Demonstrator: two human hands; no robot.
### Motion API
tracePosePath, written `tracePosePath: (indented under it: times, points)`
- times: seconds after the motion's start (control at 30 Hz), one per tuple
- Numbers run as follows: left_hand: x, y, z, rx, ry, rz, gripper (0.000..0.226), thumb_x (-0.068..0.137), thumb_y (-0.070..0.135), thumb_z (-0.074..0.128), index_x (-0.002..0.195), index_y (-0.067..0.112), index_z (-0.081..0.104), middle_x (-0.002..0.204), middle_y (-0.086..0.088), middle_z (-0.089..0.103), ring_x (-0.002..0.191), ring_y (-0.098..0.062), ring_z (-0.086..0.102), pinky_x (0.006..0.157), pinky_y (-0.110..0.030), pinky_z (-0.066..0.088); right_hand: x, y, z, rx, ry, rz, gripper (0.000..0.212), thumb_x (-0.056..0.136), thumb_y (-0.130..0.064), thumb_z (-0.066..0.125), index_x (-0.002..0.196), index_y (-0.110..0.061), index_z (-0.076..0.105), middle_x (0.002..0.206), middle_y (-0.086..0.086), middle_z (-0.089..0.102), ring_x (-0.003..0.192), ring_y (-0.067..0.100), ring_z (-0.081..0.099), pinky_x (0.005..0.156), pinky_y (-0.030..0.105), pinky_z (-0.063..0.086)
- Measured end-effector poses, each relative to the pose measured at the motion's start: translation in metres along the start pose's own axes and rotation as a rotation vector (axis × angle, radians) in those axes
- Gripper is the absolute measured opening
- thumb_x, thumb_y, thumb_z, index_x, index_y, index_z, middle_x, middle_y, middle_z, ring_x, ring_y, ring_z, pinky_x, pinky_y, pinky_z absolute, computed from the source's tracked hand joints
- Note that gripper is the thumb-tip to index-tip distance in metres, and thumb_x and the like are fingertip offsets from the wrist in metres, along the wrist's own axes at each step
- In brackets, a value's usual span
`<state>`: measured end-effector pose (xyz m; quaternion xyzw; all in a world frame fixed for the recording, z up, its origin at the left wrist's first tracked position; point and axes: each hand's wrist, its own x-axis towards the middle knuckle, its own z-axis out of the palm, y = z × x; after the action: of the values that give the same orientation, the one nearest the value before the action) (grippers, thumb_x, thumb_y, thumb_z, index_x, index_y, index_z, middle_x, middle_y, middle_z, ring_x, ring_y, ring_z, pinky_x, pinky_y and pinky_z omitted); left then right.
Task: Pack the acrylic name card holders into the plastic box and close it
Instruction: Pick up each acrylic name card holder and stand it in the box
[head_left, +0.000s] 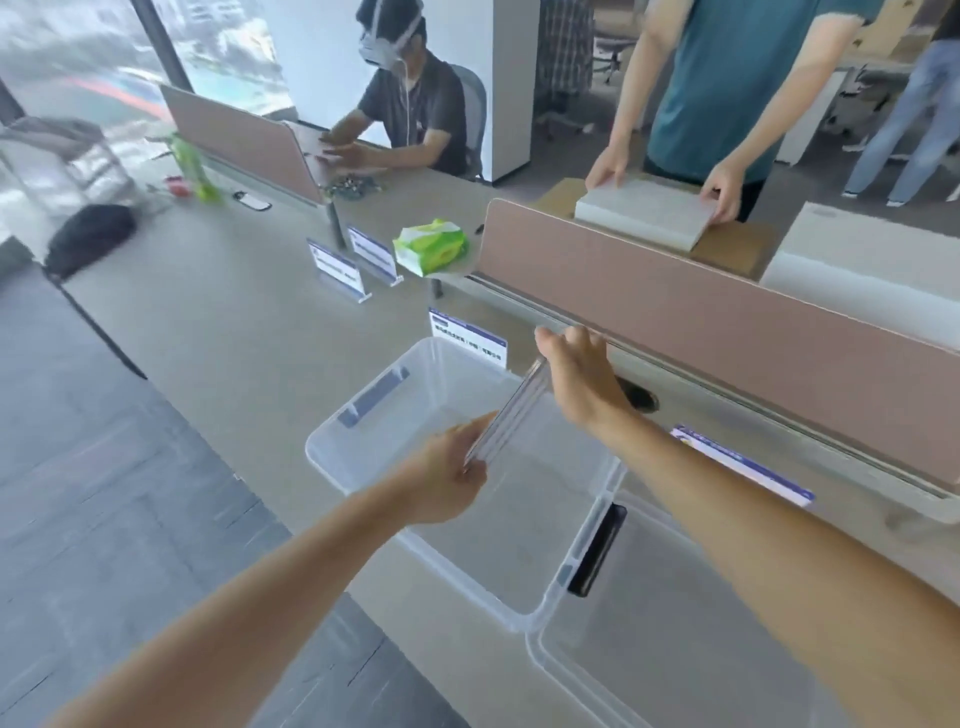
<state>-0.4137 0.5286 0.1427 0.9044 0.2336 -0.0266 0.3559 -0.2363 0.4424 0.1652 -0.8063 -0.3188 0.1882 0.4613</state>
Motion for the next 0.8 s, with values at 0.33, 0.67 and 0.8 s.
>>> tracePosePath:
  times: [0.33,0.67,0.8]
  points:
    - [0.065,-0.112,0.000,-0.071,-0.051,-0.386,0.054,0.086,0.003,0.035,0.124,0.033,0.060,0.077,0.005,0.060,0.066,-0.020,0.059,0.055,-0.023,0.044,0.066,0.062,0.122,0.054,-0.297,0.320,0.055,0.093,-0.061,0.026,0.119,-0.015,0.040,0.125,0.007,0.036,0.111,0.022,0.040,0.084,0.039,0.031]
    - [0.136,-0.180,0.016,0.066,-0.263,-0.589,0.062,0.082,0.002,0.045,0.141,0.023,0.042,0.132,-0.006,0.054,0.117,-0.027,0.057,0.087,-0.031,0.050,0.136,0.118,0.225,0.137,-0.318,0.614,0.062,0.097,-0.059,0.026,0.136,-0.012,0.031,0.145,0.014,0.037,0.133,0.030,0.036,0.105,0.043,0.029]
    - [0.143,-0.183,0.018,0.069,-0.238,-0.642,0.028,0.077,0.001,0.042,0.098,0.019,0.044,0.097,-0.005,0.053,0.091,-0.029,0.059,0.077,-0.038,0.055,0.147,0.119,0.241,0.182,-0.294,0.616,0.058,0.098,-0.058,0.028,0.132,-0.011,0.033,0.129,0.007,0.039,0.132,0.026,0.033,0.098,0.037,0.027]
